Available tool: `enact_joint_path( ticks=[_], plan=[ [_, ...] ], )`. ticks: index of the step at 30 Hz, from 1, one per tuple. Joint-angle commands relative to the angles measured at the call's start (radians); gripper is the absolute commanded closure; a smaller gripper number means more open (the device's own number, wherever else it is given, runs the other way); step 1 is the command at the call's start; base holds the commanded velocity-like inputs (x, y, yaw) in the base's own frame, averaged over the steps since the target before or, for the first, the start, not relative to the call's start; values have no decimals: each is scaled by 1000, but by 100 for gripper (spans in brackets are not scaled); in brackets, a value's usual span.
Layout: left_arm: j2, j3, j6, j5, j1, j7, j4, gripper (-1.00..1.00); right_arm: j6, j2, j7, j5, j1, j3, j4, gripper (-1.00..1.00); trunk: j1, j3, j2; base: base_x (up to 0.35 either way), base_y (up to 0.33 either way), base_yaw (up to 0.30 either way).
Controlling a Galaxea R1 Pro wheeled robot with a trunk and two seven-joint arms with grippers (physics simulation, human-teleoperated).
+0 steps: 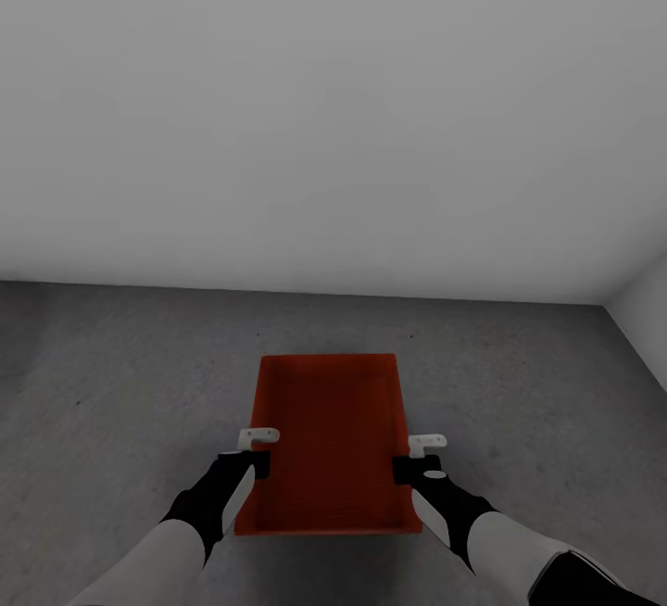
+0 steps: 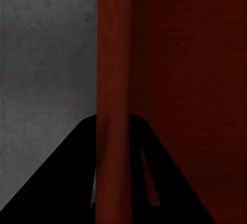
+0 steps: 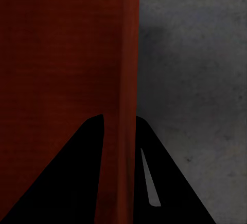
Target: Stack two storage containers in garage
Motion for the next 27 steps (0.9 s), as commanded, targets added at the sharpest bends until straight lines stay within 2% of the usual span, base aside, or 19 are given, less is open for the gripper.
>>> enact_joint_path(
  ticks=[1, 10, 21, 27],
  plan=[
    [6, 1, 9, -15, 0, 9, 11, 100, -10, -23, -31, 15, -2, -33, -3, 100, 0, 0, 0, 0, 0, 0],
    [5, 0, 9, -15, 0, 9, 11, 100, -10, -23, -31, 14, -2, -33, -3, 100, 0, 0, 0, 0, 0, 0],
    [5, 2, 9, -13, 0, 9, 12, 100, -10, -23, -31, 15, -2, -33, -3, 100, 42, -35, -77, 0, 0, 0],
    [5, 2, 9, -13, 0, 9, 11, 100, -10, -23, -31, 14, -2, -33, -3, 100, 42, -35, -77, 0, 0, 0]
  ],
)
